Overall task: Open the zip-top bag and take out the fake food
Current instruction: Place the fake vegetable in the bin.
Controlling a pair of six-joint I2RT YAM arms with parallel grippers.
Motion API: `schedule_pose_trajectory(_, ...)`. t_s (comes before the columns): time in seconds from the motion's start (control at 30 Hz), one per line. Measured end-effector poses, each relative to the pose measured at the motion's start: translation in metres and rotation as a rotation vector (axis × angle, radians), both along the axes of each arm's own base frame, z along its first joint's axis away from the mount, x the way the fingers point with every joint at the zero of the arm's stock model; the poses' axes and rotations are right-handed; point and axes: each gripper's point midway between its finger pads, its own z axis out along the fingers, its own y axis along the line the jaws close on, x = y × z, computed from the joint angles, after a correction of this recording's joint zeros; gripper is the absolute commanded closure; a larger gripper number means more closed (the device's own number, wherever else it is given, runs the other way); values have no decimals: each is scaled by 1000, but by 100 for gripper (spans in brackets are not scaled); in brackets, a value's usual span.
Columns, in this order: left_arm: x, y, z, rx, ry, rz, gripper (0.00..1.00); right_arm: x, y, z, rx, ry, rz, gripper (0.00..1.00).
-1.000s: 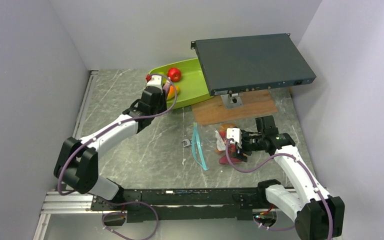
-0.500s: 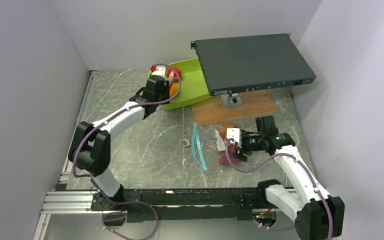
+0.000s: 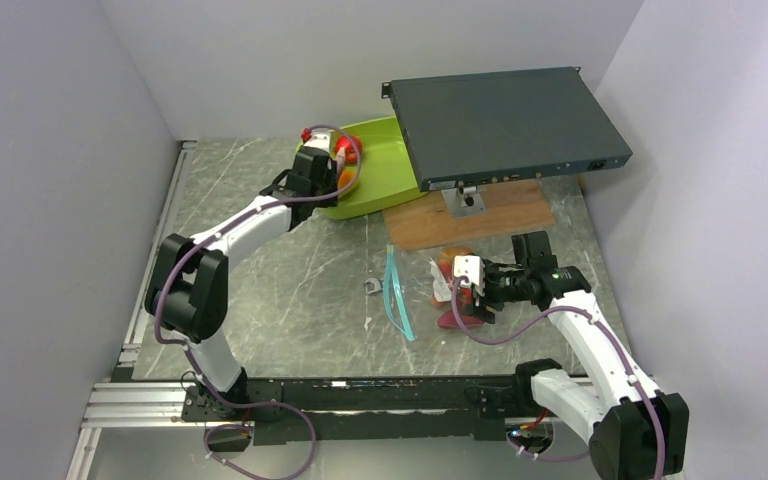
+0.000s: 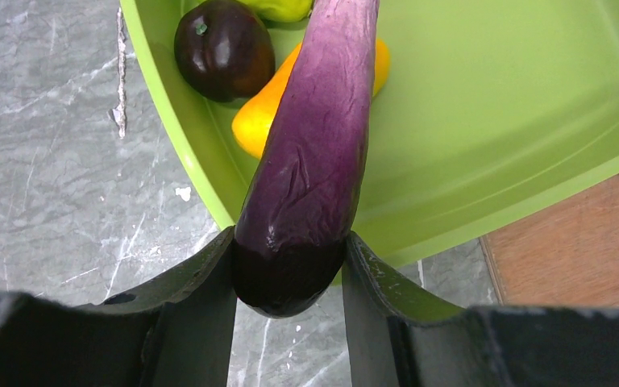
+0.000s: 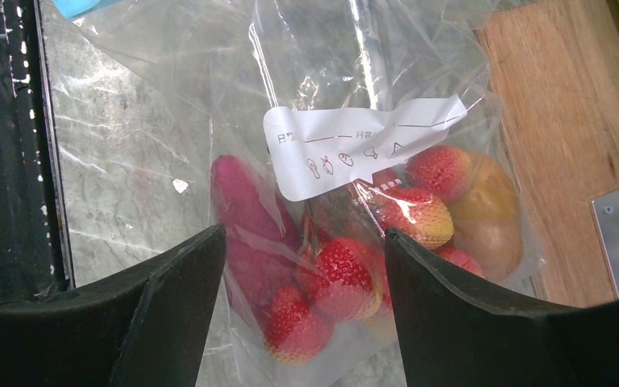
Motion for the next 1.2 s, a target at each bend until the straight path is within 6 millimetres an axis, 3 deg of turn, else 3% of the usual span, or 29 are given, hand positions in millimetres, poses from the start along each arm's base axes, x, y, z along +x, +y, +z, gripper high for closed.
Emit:
schedule_pose_trajectory(0.37, 5, 1, -1, -9, 14, -5, 77, 0, 0, 0, 0, 0, -1, 26)
schedule_pose_trajectory(0.57, 7, 0, -3, -17, 27, -14, 63, 0, -1, 0, 0, 0, -2, 26)
schedule_pose_trajectory(0.7, 7, 1, -3, -28, 34, -22, 51, 0, 0, 0, 0, 0, -2, 26)
schedule_pose_trajectory(0.83, 7, 2, -4, -37, 42, -27, 23, 1, -1, 0, 0, 0, -4, 25)
schedule_pose_trajectory(1.0, 8, 4, -4, -44, 43, -25, 1, 1, -1, 0, 0, 0, -4, 25)
schedule_pose_trajectory(1.2, 8, 2, -2, -53, 42, -37, 0, 1, -1, 0, 0, 0, -7, 25)
